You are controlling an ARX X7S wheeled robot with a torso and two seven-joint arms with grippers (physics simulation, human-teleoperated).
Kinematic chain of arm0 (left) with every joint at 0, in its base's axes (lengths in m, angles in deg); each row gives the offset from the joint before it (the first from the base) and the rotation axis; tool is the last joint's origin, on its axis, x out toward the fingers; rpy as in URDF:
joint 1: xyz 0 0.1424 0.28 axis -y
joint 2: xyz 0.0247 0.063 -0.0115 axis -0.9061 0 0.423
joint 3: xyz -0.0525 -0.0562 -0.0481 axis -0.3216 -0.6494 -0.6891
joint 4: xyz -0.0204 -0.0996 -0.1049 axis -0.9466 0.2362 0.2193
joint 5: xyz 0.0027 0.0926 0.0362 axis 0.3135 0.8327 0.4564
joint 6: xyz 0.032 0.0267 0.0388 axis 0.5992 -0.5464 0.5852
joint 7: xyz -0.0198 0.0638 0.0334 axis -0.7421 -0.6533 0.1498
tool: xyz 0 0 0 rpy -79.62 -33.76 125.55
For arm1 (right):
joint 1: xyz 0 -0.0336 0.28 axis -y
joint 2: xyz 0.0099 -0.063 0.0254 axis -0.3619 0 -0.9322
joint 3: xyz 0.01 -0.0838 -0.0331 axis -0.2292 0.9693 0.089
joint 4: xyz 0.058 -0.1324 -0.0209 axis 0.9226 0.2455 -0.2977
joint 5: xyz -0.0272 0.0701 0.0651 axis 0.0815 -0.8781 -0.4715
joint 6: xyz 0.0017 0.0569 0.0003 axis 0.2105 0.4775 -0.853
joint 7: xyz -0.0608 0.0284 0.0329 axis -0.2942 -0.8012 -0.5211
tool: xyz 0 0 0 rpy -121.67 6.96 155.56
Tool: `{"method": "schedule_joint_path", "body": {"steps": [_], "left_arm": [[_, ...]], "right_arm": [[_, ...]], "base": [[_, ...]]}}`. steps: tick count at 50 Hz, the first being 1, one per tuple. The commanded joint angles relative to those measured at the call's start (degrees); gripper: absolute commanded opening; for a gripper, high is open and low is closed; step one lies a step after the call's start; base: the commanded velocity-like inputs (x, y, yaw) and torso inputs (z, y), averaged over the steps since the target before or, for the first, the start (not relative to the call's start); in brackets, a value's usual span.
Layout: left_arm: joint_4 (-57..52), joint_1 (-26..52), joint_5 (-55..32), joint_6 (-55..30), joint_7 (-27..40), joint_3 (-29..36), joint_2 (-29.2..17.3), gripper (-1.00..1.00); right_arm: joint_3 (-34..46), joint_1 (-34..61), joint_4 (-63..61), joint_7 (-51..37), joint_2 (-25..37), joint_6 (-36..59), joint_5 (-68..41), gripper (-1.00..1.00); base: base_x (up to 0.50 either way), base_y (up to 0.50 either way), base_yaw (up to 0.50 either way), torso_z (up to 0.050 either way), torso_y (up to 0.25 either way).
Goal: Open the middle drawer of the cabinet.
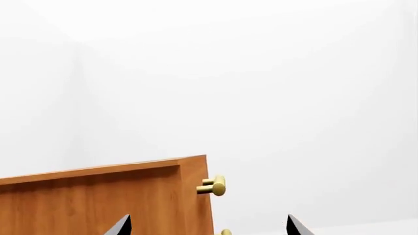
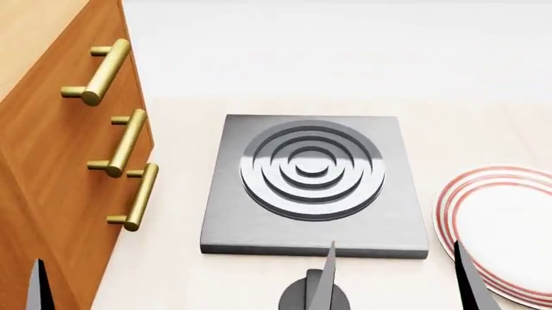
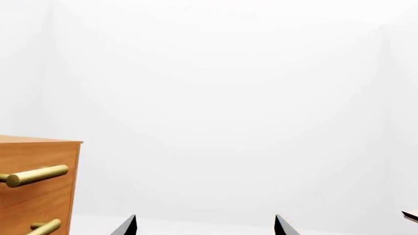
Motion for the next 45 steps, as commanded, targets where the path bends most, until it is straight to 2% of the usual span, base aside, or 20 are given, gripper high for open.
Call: {"method": "schedule_joint_path", "body": {"steps": [1, 8, 9, 13, 18, 23, 24, 30, 33, 35, 45], "left_arm": [[0.3, 0.1, 0.2, 0.1, 0.5, 0.6, -0.5, 1.00], [0.3, 0.2, 0.0, 0.1, 0.8, 0.7, -0.7, 1.00], [0.3, 0.2, 0.1, 0.1, 0.9, 0.9, -0.7, 1.00], [0.4, 0.2, 0.2, 0.1, 1.0, 1.1, -0.9, 1.00], [0.3, 0.2, 0.5, 0.0, 1.3, 1.3, -1.1, 1.00], [0.2, 0.1, 0.6, 0.0, 1.5, 1.5, -1.3, 1.00], [0.3, 0.2, 0.6, 0.0, 1.5, 1.5, -1.3, 1.00], [0.3, 0.2, 0.6, -0.1, 1.7, 1.7, -1.5, 1.00], [0.2, 0.2, 0.6, -0.2, 1.9, 1.8, -1.6, 1.00], [0.2, 0.2, 0.6, -0.1, 1.9, 1.9, -1.7, 1.00], [0.2, 0.2, 0.6, -0.2, 2.3, 2.2, -2.1, 1.00]], "right_arm": [[0.2, 0.0, 0.0, -0.7, 0.7, -0.2, -0.6, 1.00], [0.0, -0.8, 0.9, -1.5, 1.0, -4.0, -0.7, 1.00], [-0.3, 0.0, -0.6, -1.4, 1.0, -1.6, -1.2, 1.00], [0.1, -0.8, 1.0, -1.8, 1.2, -3.7, -0.8, 1.00], [0.2, 0.2, -0.8, -2.0, 1.4, -0.8, -1.1, 1.00], [0.4, -0.4, 0.7, -2.3, 1.6, -2.8, -1.1, 1.00], [-0.1, 0.5, -0.9, -2.1, 1.4, 0.3, -2.6, 1.00], [0.1, -0.5, 0.7, -2.4, 1.8, -3.2, -2.6, 1.00], [0.1, 0.4, -1.2, -2.5, 1.9, -0.4, -2.7, 1.00], [0.5, -0.6, 0.3, -2.7, 2.1, -3.0, -2.1, 1.00], [1.0, -0.7, 0.9, -3.4, 2.8, -3.7, -2.0, 1.00]], "base": [[0.50, 0.14, 0.00, 0.000, 0.000], [0.45, 0.11, 0.00, 0.000, 0.000], [0.00, 0.00, 0.00, 0.000, 0.000], [0.00, 0.00, 0.00, 0.000, 0.000], [0.00, 0.00, 0.00, 0.000, 0.000], [0.00, 0.00, 0.00, 0.000, 0.000], [0.00, 0.00, 0.00, 0.000, 0.000], [0.00, -0.32, 0.00, 0.000, 0.000], [0.00, 0.00, 0.00, 0.000, 0.000], [0.00, 0.00, 0.00, 0.000, 0.000], [0.00, 0.00, 0.00, 0.000, 0.000]]}}
